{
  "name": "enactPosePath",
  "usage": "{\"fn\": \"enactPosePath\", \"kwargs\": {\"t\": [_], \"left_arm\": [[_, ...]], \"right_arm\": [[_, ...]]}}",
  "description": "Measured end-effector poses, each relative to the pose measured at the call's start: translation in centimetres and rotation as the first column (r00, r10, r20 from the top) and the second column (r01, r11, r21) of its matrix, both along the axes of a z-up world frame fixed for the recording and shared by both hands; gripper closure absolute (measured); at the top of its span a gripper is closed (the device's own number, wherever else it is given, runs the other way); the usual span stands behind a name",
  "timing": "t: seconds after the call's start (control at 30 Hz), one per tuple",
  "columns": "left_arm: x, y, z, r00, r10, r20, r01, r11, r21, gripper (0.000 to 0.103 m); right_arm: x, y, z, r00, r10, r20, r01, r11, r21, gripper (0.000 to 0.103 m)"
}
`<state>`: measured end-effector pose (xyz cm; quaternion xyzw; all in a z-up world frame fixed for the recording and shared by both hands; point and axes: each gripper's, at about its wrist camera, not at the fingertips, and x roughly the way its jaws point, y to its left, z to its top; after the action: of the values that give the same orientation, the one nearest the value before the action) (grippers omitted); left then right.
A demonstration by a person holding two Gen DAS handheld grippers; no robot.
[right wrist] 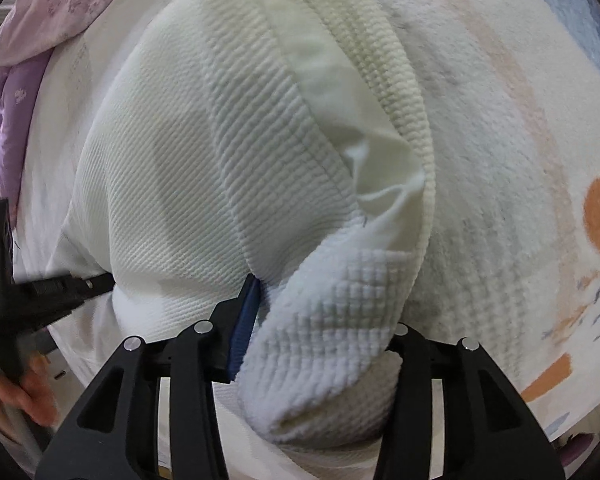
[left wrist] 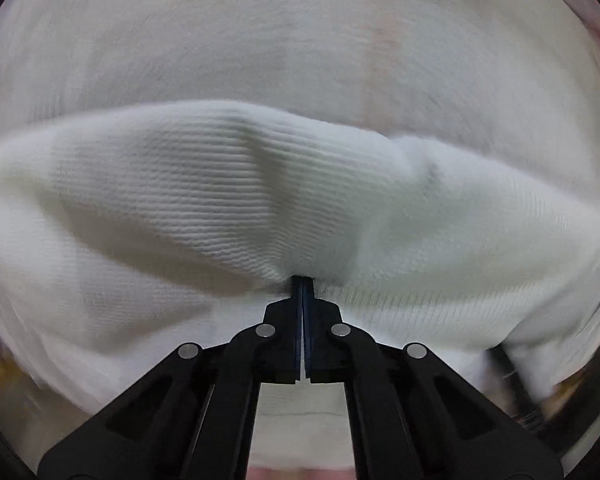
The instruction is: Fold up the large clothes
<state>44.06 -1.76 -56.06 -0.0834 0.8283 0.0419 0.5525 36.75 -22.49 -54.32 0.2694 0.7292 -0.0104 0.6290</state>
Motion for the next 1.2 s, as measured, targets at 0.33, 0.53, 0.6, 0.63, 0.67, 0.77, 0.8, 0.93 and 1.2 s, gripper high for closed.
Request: {"fn": "enactPosePath", "kwargs": {"t": [0.33,0.53,0.6,0.63,0.67,0.77,0.8,0.93,1.2], "left_arm": [[-6.9,2.4,1.0,0.992,0.095,0.078,-0.082,0.984,-0.159,0.100],[-14.9,0.2,1.4,0.994,-0.091,0.067,0.093,0.995,-0.024,0.100],[-15.2,1.0,0.9,0.991,0.013,0.133,-0.010,1.000,-0.026,0.100],[-15.4,2.3,0.9,0.986,0.128,0.107,-0.123,0.991,-0.059,0.101],[-15.7,2.5,1.2,0.984,0.143,0.108,-0.136,0.988,-0.070,0.101],[-19.1,0.9,3.1,0.995,0.004,0.101,0.001,0.998,-0.055,0.101],[-20.4,0.6,3.5,0.985,-0.037,0.171,0.044,0.998,-0.042,0.101],[-24.0,3.0,3.5,0.966,0.245,0.081,-0.233,0.963,-0.138,0.101],[-23.0,1.1,5.5,0.990,0.055,0.130,-0.039,0.992,-0.123,0.103]], "right_arm": [[0.5,-2.0,-0.9,1.000,-0.016,-0.002,0.016,0.999,0.034,0.062],[-1.1,-3.0,-0.3,0.999,-0.033,-0.011,0.033,0.999,0.043,0.060],[-0.9,-2.9,-0.4,1.000,-0.020,0.004,0.020,0.999,0.030,0.060],[-0.9,-3.1,-0.3,1.000,-0.005,0.018,0.005,1.000,0.022,0.061],[-1.0,-3.1,-0.2,0.999,0.011,0.033,-0.011,1.000,0.017,0.061],[-1.1,-3.6,-0.2,0.999,-0.006,0.035,0.005,0.999,0.032,0.061],[-1.2,-3.8,-0.3,0.999,-0.016,0.028,0.015,0.999,0.038,0.061],[-1.4,-5.1,-0.4,0.998,-0.008,0.055,0.006,1.000,0.031,0.061],[-2.1,-4.3,-0.2,0.999,-0.014,0.034,0.013,1.000,0.019,0.060]]}}
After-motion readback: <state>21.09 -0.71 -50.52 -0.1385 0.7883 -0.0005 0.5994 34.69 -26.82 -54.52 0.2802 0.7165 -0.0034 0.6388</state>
